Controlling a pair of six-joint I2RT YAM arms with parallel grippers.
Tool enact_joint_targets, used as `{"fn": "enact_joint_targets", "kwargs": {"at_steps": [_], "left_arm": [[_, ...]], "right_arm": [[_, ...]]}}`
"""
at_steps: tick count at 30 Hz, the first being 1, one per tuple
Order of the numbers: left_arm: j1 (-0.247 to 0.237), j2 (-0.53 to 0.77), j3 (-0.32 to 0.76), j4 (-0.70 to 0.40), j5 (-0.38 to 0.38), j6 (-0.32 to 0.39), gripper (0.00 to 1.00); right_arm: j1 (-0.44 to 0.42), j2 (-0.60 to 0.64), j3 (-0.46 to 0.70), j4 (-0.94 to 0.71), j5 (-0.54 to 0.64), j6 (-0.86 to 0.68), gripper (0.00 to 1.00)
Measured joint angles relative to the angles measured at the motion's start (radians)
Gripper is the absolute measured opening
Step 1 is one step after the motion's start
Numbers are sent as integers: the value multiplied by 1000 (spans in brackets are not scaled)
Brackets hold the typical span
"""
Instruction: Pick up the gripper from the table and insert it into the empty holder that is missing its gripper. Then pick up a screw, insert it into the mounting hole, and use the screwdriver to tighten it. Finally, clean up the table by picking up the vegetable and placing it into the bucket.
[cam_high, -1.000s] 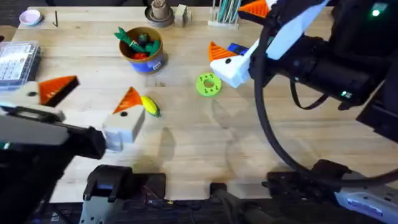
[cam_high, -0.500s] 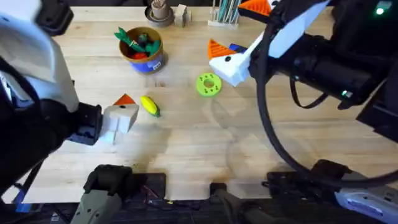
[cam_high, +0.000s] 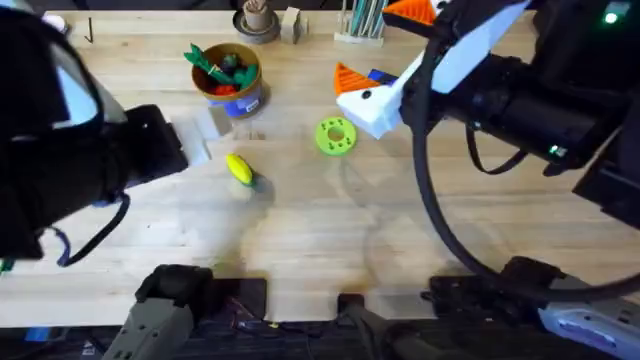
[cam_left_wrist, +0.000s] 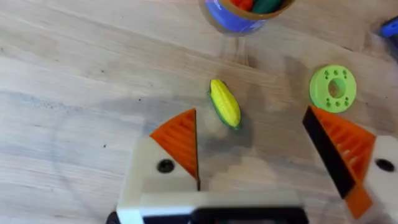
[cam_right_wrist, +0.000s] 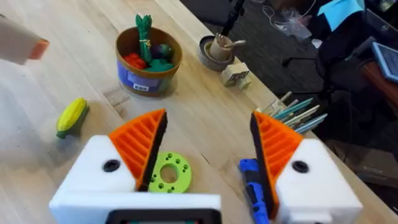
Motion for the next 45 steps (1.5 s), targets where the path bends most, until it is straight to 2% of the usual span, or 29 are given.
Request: {"fn": "enact_joint_targets", "kwargs": {"at_steps": [5, 10, 14, 20, 25, 31, 39, 45], "left_arm": [[0, 98, 0, 0, 7, -98, 993], [-2, 227, 0, 3, 37, -228, 993], [-3, 364, 0, 30, 51, -281, 993], [-3, 538, 0, 100, 61, -307, 993], [-3, 611, 0, 119, 75, -319, 993], [-3, 626, -12, 168, 77, -337, 993], [-3, 627, -138, 250, 78, -372, 993], [-3, 627, -202, 360, 79, -379, 993]], "right_arm": [[0, 0, 0, 0, 0, 0, 851], [0, 0, 0, 0, 0, 0, 851], [0, 0, 0, 0, 0, 0, 852], [0, 0, 0, 0, 0, -6, 854], [0, 0, 0, 0, 0, -9, 854], [0, 0, 0, 0, 0, -10, 854], [0, 0, 0, 0, 0, -13, 857], [0, 0, 0, 0, 0, -13, 856]]}}
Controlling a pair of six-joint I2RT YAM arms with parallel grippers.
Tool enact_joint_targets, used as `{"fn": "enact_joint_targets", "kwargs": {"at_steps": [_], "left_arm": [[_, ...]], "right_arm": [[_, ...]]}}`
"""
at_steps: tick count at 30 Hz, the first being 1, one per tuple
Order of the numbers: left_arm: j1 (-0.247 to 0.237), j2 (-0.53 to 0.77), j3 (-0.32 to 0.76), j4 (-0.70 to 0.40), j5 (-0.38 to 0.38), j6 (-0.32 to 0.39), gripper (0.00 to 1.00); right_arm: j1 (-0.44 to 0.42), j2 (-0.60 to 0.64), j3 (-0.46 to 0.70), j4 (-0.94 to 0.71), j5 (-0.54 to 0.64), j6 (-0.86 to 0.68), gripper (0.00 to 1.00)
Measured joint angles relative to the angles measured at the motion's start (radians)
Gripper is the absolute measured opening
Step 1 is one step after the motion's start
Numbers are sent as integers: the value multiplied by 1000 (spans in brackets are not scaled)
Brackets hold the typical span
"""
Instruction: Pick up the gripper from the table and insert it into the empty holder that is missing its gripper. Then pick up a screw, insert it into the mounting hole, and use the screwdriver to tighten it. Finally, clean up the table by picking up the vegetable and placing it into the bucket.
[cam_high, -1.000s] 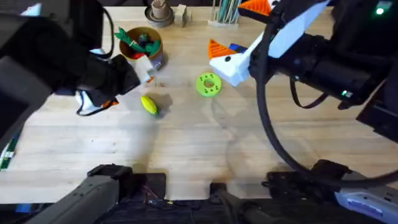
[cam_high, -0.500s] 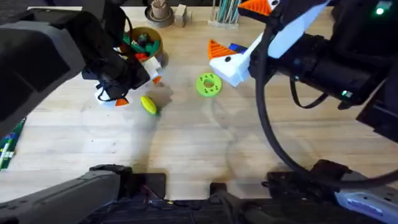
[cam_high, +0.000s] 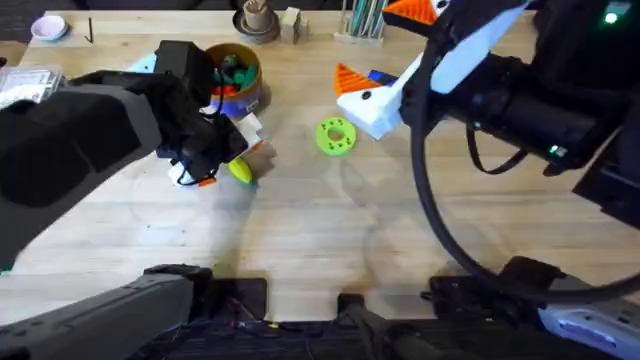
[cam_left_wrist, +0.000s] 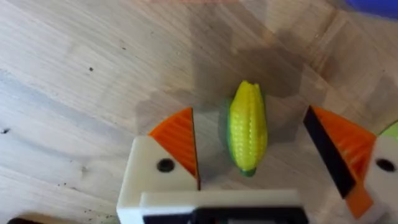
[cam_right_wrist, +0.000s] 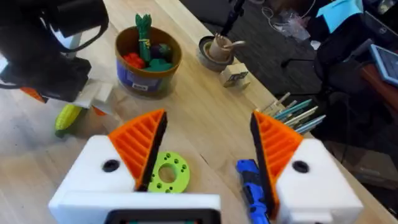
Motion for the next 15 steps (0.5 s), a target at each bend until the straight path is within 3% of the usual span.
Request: {"fn": "enact_joint_targets", "kwargs": {"at_steps": [12, 15], "left_arm": [[3, 57, -22, 27, -17, -3, 925], [4, 59, -22, 26, -23, -4, 799]], "right_arm": [[0, 0, 0, 0, 0, 0, 856], [0, 0, 0, 0, 0, 0, 856]]}}
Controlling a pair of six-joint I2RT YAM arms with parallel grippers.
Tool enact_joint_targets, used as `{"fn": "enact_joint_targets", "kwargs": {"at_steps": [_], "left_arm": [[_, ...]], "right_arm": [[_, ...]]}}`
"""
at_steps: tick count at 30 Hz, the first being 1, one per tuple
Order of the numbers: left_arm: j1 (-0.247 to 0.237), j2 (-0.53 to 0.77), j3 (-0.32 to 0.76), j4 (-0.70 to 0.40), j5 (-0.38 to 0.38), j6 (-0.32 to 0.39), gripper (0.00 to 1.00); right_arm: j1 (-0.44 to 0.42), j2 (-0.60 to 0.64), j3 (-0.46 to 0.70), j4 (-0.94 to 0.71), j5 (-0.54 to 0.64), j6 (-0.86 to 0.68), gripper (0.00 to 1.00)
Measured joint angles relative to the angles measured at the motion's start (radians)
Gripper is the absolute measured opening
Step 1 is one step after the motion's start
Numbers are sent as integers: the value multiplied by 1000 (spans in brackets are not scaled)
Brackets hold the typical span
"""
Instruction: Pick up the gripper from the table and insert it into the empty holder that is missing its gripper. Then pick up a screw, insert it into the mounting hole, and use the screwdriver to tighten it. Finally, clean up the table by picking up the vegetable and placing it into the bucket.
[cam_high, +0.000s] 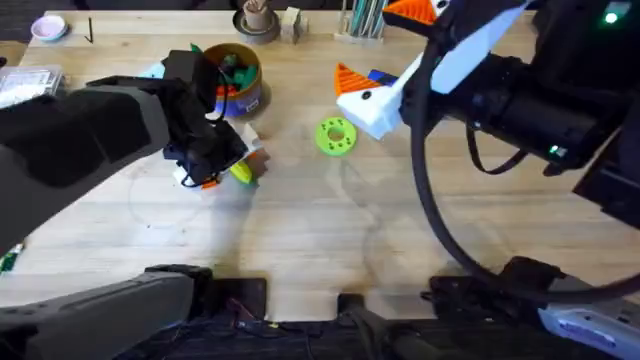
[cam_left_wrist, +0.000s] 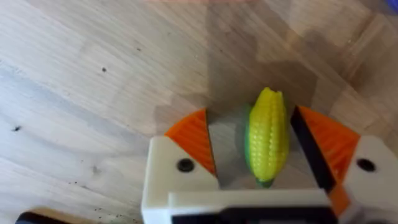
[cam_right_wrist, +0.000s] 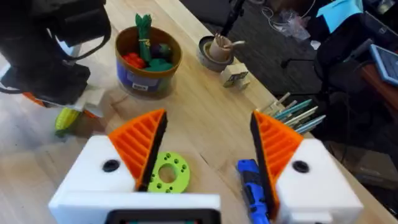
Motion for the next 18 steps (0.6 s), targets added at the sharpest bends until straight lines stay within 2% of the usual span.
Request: {"fn": "enact_joint_targets", "kwargs": {"at_steps": [4, 7, 8, 15, 18], "left_arm": [[6, 6, 0, -16, -23, -1, 496], [8, 3, 2, -23, -23, -3, 88], [8, -1, 2, -27, -23, -3, 32], [9, 0, 7, -38, -14, -3, 26], [8, 20, 35, -61, 19, -2, 26]], "right_arm": [[0, 0, 0, 0, 0, 0, 857], [0, 0, 0, 0, 0, 0, 857], [0, 0, 0, 0, 0, 0, 857], [0, 0, 0, 0, 0, 0, 856], [0, 0, 0, 0, 0, 0, 857]]}}
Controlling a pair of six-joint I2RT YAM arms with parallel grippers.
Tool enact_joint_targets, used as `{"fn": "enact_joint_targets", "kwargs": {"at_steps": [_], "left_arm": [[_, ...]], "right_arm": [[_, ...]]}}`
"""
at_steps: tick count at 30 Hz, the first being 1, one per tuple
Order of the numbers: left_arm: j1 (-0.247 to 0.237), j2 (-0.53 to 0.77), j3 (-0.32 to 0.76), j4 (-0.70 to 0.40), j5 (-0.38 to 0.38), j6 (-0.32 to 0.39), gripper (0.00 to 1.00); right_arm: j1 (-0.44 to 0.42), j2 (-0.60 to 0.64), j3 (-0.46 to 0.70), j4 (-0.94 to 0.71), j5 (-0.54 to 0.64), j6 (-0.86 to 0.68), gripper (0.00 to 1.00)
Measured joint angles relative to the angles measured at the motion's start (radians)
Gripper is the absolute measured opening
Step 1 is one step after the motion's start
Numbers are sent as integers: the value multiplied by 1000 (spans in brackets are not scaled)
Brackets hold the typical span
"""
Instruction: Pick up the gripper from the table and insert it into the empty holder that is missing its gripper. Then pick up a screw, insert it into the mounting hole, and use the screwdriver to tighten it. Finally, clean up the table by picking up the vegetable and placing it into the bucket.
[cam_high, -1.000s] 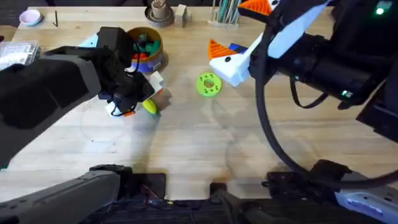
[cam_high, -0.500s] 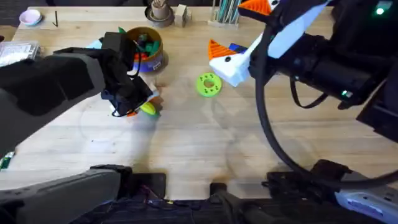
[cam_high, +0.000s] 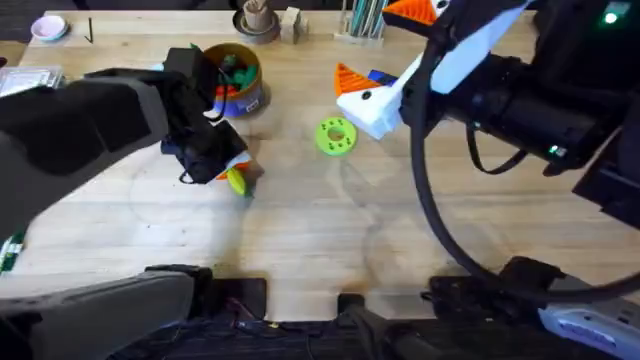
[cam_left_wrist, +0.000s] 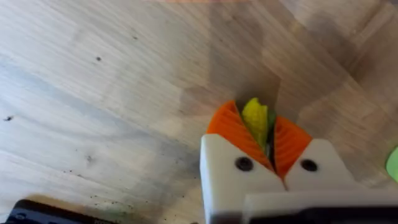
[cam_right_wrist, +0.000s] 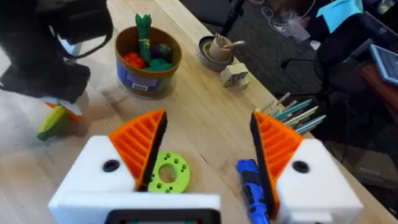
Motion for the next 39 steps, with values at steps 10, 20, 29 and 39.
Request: {"fn": "enact_joint_targets", "kwargs": {"at_steps": [10, 20, 29, 39], "left_arm": [[-4, -54, 241, 2, 60, 37, 25], [-6, -95, 312, 204, -67, 38, 25], [-6, 5, 312, 308, -145, 40, 25], [-6, 77, 311, 369, -160, 44, 182]], "right_arm": [[0, 0, 0, 0, 0, 0, 856], [0, 0, 0, 0, 0, 0, 857], [0, 0, 0, 0, 0, 0, 858], [0, 0, 0, 0, 0, 0, 857]]}}
